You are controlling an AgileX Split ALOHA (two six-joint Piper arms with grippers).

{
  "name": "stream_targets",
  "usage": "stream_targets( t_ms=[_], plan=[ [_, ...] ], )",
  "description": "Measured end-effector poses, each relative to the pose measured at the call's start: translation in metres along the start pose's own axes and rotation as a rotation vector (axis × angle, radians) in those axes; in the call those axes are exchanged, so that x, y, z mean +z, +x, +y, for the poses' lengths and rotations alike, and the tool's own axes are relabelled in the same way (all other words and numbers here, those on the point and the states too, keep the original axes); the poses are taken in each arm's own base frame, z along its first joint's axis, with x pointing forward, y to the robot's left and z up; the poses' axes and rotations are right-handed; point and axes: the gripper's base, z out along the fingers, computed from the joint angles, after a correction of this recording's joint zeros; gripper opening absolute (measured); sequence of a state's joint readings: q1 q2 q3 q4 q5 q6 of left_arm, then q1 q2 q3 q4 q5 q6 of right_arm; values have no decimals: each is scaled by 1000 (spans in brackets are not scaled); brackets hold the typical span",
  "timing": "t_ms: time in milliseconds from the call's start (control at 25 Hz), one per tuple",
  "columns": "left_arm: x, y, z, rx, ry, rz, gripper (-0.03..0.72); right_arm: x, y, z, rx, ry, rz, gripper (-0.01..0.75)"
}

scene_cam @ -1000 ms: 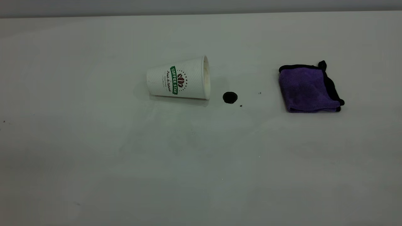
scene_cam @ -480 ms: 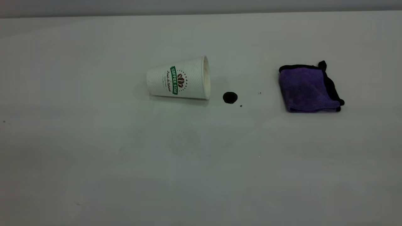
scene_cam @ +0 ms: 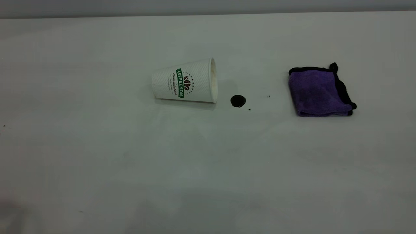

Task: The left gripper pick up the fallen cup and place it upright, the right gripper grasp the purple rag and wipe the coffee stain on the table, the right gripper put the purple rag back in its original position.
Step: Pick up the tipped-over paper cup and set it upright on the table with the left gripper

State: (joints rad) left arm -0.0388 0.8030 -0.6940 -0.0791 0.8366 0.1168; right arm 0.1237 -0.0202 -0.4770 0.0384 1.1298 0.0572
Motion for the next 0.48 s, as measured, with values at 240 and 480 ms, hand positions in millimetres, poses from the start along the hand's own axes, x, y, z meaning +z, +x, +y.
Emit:
stream_targets(
  t_ms=[240, 480],
  plan=[
    [36, -63, -5, 33, 54, 40, 590, 0, 0, 0, 0, 0, 0, 466],
    [94, -112, -53, 181, 132, 90, 590, 0, 0, 0, 0, 0, 0, 466]
  ],
)
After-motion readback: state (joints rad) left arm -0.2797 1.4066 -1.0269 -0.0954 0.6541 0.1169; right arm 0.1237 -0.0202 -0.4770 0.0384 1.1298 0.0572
